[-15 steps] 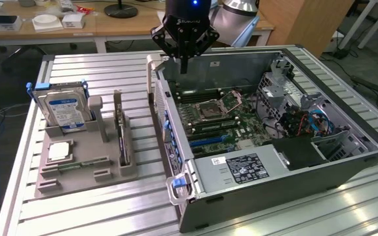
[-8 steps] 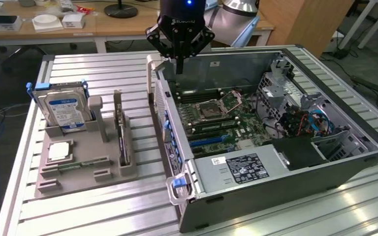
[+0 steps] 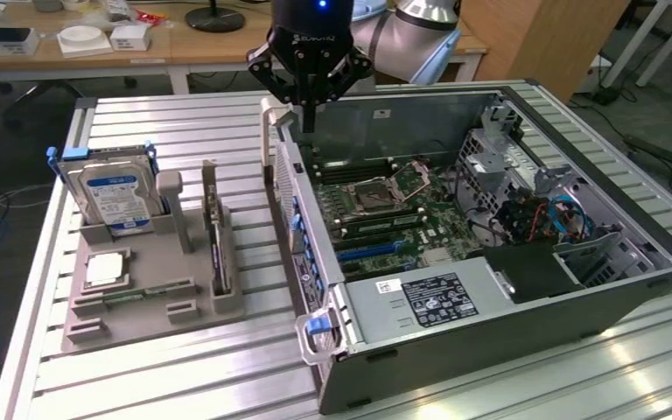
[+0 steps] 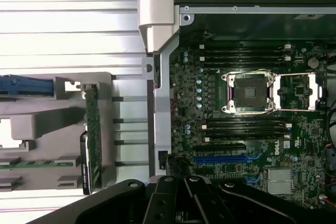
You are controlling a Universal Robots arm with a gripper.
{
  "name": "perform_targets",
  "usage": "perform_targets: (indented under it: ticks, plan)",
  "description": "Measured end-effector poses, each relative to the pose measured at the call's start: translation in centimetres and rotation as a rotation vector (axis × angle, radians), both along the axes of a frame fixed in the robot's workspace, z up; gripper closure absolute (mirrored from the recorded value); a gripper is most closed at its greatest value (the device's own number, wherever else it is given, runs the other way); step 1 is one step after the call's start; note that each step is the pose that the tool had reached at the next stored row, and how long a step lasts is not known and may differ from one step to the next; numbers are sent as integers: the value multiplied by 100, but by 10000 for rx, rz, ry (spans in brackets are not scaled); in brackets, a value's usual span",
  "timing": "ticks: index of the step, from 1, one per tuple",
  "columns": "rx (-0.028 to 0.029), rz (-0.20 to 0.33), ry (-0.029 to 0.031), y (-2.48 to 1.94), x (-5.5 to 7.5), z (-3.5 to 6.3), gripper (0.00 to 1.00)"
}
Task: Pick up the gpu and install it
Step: 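Reach for the gpu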
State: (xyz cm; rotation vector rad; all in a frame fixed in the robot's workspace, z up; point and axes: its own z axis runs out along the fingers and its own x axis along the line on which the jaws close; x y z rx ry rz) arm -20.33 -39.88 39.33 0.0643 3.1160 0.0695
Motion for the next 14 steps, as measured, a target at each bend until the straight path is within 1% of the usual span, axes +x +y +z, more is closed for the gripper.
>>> perform_targets:
  ticks: [14]
  plan:
    - [0,0,-1,0,-218,0,90]
